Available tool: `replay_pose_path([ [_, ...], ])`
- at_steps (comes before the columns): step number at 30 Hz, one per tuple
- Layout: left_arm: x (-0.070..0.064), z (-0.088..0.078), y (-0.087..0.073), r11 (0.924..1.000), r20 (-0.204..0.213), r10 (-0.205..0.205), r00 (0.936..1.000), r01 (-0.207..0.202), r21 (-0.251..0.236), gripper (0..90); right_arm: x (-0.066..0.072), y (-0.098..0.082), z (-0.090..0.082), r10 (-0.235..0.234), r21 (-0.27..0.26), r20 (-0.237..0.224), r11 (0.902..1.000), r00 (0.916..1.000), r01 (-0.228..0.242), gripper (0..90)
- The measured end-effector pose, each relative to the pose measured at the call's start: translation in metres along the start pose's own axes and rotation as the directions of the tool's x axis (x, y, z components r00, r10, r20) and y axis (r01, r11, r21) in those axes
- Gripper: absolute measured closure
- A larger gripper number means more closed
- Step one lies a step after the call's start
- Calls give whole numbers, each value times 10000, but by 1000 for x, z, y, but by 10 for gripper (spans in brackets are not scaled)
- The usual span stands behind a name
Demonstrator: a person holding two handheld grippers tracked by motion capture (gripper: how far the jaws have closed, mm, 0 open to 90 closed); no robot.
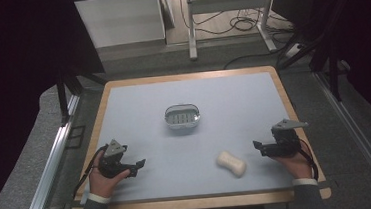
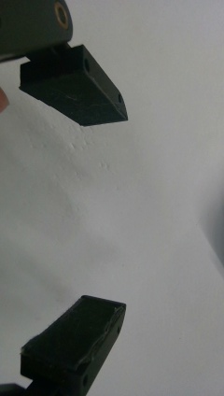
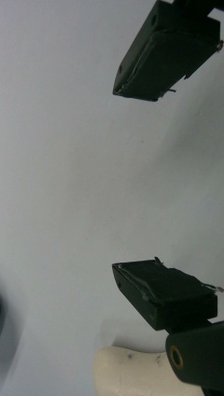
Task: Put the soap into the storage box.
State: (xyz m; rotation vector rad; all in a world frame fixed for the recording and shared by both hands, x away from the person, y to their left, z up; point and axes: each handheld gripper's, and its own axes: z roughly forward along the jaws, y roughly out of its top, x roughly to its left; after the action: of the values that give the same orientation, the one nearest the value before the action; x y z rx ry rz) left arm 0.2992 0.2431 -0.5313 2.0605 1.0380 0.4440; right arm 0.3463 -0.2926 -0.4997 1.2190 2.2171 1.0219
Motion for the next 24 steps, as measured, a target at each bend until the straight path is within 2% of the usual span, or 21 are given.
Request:
replay_pose_path([
  [4, 1, 5, 1, 9999, 12, 72, 10000, -72, 114, 90, -3, -4, -1, 127, 149, 115, 9998, 9999, -128, 132],
  [7, 2, 6, 2, 9999, 45, 59, 10000, -60, 132, 90, -6, -7, -2, 332, 129, -82, 9994, 9994, -330, 160],
  [12, 3, 6, 4, 9999, 87, 75, 9999, -75, 71, 90, -4, -7, -9, 174, 0, -72, 9998, 9998, -174, 184],
  [20, 2, 8, 5, 9998, 157, 111, 9998, -114, 136, 90, -1, -5, -14, 256, -2, -145, 9997, 9996, -256, 209],
  [24, 3, 7, 5, 9998, 139, 104, 9998, -106, 167, 90, 1, -2, -18, 77, -135, -223, 9999, 9997, -80, 226],
])
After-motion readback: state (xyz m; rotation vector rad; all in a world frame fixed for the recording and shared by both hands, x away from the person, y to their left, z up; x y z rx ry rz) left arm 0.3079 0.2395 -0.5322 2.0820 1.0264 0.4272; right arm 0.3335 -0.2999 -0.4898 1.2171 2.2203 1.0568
